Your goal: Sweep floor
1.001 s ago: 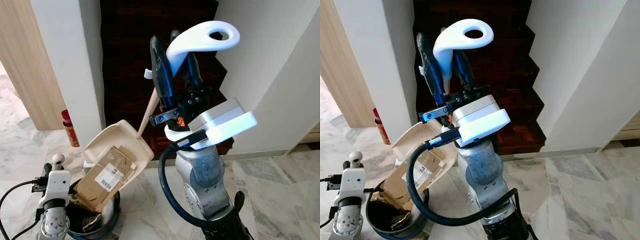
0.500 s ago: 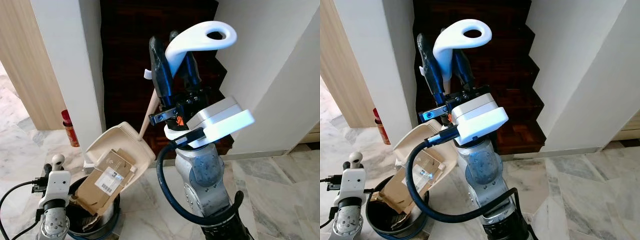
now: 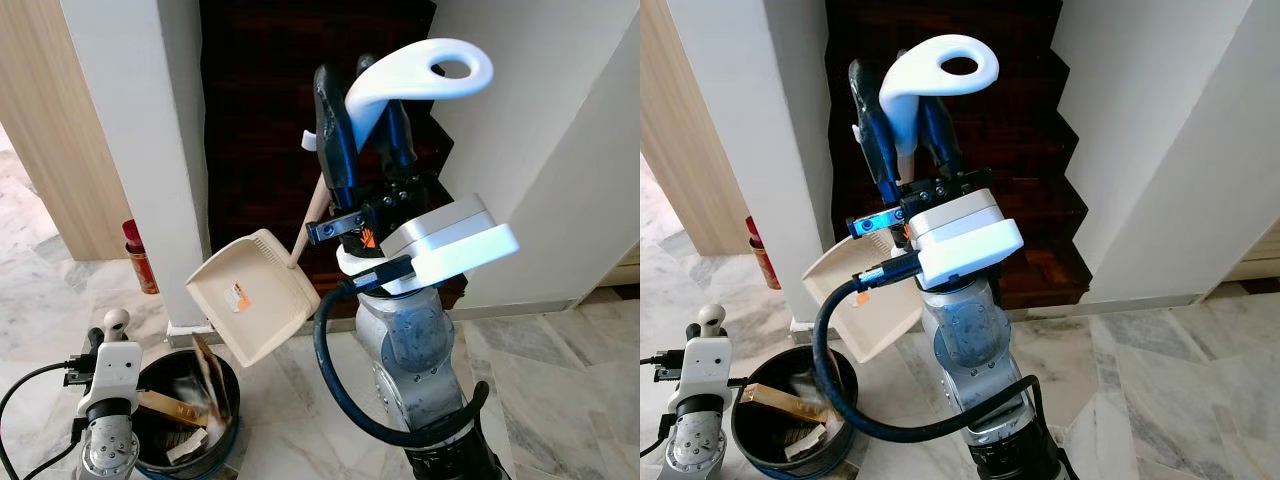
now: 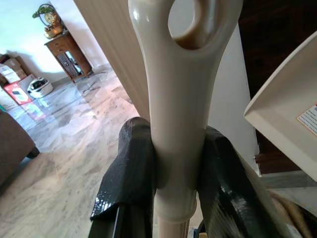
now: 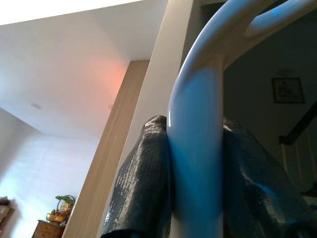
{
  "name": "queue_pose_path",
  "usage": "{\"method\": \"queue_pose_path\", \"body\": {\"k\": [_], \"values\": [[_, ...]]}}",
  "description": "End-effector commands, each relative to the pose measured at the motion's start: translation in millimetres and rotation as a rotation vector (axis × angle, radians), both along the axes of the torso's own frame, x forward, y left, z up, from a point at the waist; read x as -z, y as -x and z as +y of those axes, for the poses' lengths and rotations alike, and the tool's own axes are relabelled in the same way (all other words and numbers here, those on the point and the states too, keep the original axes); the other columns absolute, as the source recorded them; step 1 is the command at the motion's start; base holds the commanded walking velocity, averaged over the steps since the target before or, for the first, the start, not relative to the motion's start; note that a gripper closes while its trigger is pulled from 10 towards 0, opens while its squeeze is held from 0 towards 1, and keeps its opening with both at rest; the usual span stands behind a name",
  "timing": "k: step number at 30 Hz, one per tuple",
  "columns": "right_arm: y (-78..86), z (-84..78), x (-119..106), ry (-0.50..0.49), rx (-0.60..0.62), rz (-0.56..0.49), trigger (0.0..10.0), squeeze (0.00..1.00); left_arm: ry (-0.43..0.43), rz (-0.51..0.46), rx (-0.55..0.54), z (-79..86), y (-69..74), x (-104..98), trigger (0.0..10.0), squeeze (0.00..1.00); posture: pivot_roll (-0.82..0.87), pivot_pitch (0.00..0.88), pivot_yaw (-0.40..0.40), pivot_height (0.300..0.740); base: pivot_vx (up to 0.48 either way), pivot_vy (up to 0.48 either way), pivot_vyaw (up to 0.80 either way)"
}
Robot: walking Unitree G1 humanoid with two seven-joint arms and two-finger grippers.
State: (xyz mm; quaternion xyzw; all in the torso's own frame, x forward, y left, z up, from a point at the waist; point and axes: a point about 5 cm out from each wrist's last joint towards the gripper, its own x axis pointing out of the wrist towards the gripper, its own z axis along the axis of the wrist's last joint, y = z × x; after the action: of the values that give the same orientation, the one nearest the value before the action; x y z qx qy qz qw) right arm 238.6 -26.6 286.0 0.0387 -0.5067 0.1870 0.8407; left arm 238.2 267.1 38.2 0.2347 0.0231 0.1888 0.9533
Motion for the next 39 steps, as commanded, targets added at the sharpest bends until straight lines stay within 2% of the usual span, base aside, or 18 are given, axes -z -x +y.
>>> {"method": "queue_pose_path", "body": {"k": [1, 6, 12, 15, 17, 18, 22, 25, 28, 33, 37, 39], "values": [[5.0, -3.9, -16, -0.028, 0.018, -0.086, 10.0, 0.00, -0.020, -0.036, 0.021, -2.5, -6.8, -7, 10.0, 0.00, 0.13, 0.000, -0.070, 0.740, 0.000, 0.000, 0.00], [-17.6, -14.4, -4, 0.075, 0.153, -0.056, 10.0, 0.00, -0.018, -0.034, 0.026, -3.9, -7.3, -7, 10.0, 0.00, 0.13, 0.000, -0.068, 0.740, 0.000, 0.000, 0.00], [-45.8, -38.9, 17, 0.185, 0.323, 0.015, 10.0, 0.00, -0.018, -0.033, 0.025, -3.8, -7.1, -7, 10.0, 0.00, 0.13, 0.000, -0.069, 0.740, 0.000, 0.000, 0.00], [-54.9, -48.0, 28, 0.230, 0.380, 0.050, 10.0, 0.00, -0.016, -0.032, 0.022, -3.3, -6.7, -6, 10.0, 0.00, 0.13, 0.000, -0.068, 0.740, 0.000, 0.000, 0.00], [-63.9, -57.9, 40, 0.247, 0.422, 0.100, 10.0, 0.00, -0.014, -0.029, 0.023, -3.5, -6.3, -5, 10.0, 0.00, 0.13, 0.000, -0.065, 0.740, 0.000, 0.000, 0.00], [-63.9, -57.9, 40, 0.247, 0.422, 0.100, 10.0, 0.00, -0.014, -0.029, 0.023, -3.5, -6.3, -5, 10.0, 0.00, 0.13, 0.000, -0.065, 0.740, 0.000, 0.000, 0.00], [-80.2, -80.2, 65, 0.264, 0.496, 0.229, 10.0, 0.00, -0.003, -0.025, 0.030, -5.5, -7.3, -4, 10.0, 0.00, 0.12, 0.000, -0.061, 0.740, 0.000, 0.000, 0.00], [-89.4, -94.5, 84, 0.252, 0.534, 0.346, 10.0, 0.00, 0.005, -0.021, 0.040, -8.1, -8.7, -3, 10.0, 0.00, 0.11, 0.000, -0.057, 0.740, 0.000, 0.000, 0.00], [-96.3, -112.8, 101, 0.188, 0.573, 0.468, 10.0, 0.00, 0.027, -0.016, 0.063, -12.9, -10.8, -2, 10.0, 0.00, 0.10, 0.000, -0.057, 0.740, 0.000, 0.000, 0.00], [-102.1, -140.4, 118, 0.084, 0.642, 0.585, 10.0, 0.00, 0.046, -0.020, 0.094, -19.8, -13.5, -1, 10.0, 0.00, 0.10, 0.000, -0.058, 0.740, 0.000, 0.000, 0.00], [-105.4, -152.2, 126, 0.020, 0.619, 0.653, 10.0, 0.00, 0.055, -0.033, 0.098, -22.6, -14.0, -2, 10.0, 0.00, 0.09, 0.000, -0.062, 0.740, 0.000, 0.000, 0.00], [-107.8, -157.2, 135, -0.021, 0.580, 0.720, 10.0, 0.00, 0.084, -0.063, 0.087, -23.6, -15.8, -6, 10.0, 0.00, 0.09, 0.000, -0.069, 0.740, 0.000, 0.000, 0.00]]}}
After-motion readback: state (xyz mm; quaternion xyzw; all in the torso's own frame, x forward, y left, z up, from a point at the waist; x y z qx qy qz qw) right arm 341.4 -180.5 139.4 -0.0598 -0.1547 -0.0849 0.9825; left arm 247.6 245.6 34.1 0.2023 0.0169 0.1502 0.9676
